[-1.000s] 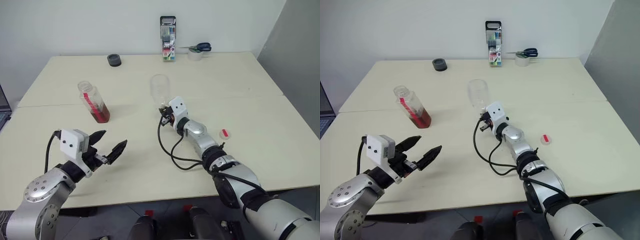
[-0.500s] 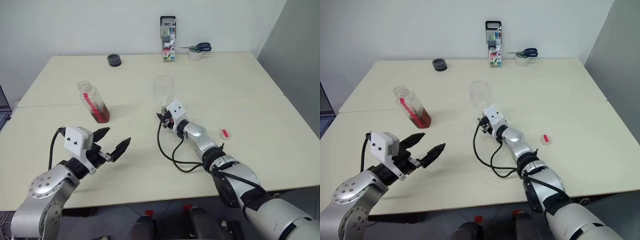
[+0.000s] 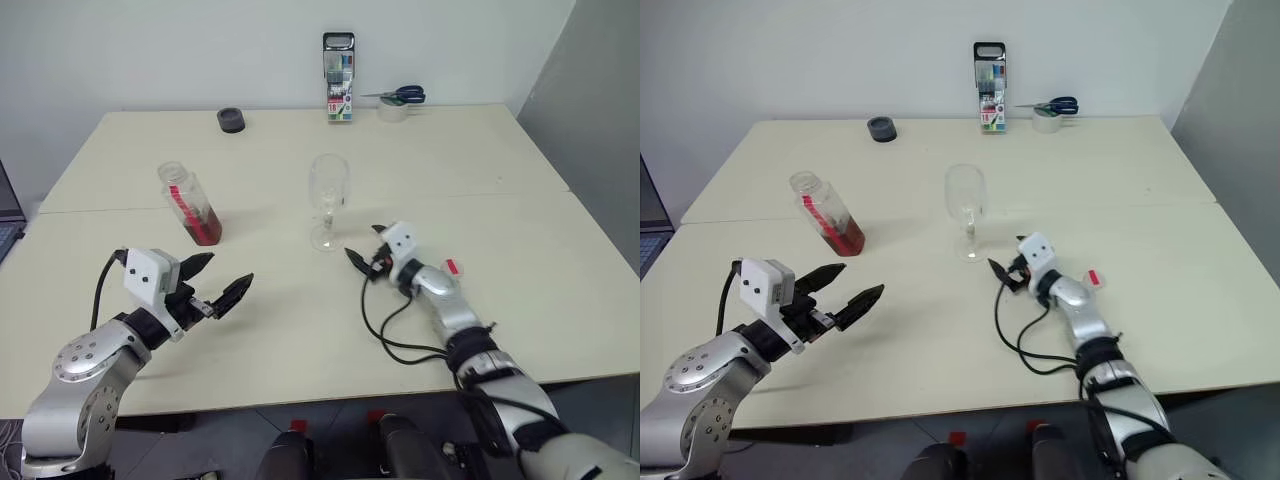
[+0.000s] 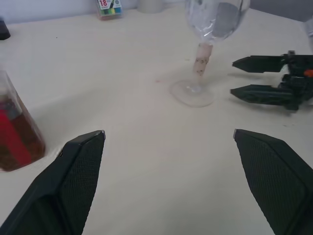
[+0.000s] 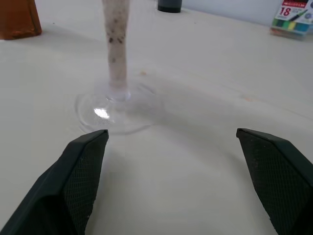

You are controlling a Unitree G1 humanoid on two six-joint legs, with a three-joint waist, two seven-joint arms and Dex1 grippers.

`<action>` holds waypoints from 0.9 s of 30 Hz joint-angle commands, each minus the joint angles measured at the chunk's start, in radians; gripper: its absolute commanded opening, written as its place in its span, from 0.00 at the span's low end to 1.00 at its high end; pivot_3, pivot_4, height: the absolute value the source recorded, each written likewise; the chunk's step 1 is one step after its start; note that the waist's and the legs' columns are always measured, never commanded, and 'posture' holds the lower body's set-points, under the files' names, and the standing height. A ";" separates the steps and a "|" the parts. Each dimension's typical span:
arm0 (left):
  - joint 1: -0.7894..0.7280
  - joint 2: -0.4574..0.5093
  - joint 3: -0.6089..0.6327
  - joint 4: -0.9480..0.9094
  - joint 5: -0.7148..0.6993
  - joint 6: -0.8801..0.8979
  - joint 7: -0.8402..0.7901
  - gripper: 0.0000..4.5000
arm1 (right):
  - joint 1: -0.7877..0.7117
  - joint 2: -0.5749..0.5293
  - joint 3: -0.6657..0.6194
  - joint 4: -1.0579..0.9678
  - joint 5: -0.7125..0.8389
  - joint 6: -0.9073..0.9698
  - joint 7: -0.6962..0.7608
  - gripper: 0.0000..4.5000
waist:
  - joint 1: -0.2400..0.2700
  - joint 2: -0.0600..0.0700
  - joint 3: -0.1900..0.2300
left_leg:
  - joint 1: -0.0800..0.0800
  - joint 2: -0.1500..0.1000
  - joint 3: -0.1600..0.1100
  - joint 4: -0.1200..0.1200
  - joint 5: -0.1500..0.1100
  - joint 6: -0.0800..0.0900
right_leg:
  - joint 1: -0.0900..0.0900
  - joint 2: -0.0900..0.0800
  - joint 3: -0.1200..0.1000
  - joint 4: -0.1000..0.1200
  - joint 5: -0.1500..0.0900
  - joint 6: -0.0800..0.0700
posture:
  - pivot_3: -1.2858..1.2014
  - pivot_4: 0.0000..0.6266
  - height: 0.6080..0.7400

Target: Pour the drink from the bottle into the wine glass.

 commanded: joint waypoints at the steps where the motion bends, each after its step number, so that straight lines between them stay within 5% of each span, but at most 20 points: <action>1: -0.011 -0.005 0.048 0.034 0.028 -0.041 0.047 1.00 | 0.090 -0.098 0.024 -0.393 0.082 0.210 0.125 0.99 | 0.004 0.001 0.001 | 0.000 0.000 0.000 0.000 0.000 0.000 | 0.000 0.000 0.000 0.000 0.000 0.000 | 0.52 0.24 1.00; 12: -0.150 -0.082 0.077 0.236 0.169 -0.129 0.300 1.00 | 0.127 -0.398 -0.080 -1.100 0.623 0.882 0.313 0.99 | 0.023 0.000 0.001 | 0.000 0.000 -0.004 0.001 -0.001 0.002 | 0.002 0.000 -0.002 -0.001 0.000 0.000 | 0.52 0.24 1.00; 27: -0.393 0.002 -0.003 0.512 0.219 -0.228 0.178 1.00 | 0.051 -0.367 -0.107 -1.155 0.750 1.011 0.106 0.99 | 0.025 -0.001 0.000 | -0.001 -0.001 -0.002 0.001 0.000 -0.001 | 0.001 -0.001 -0.003 -0.003 0.000 0.000 | 0.52 0.24 1.00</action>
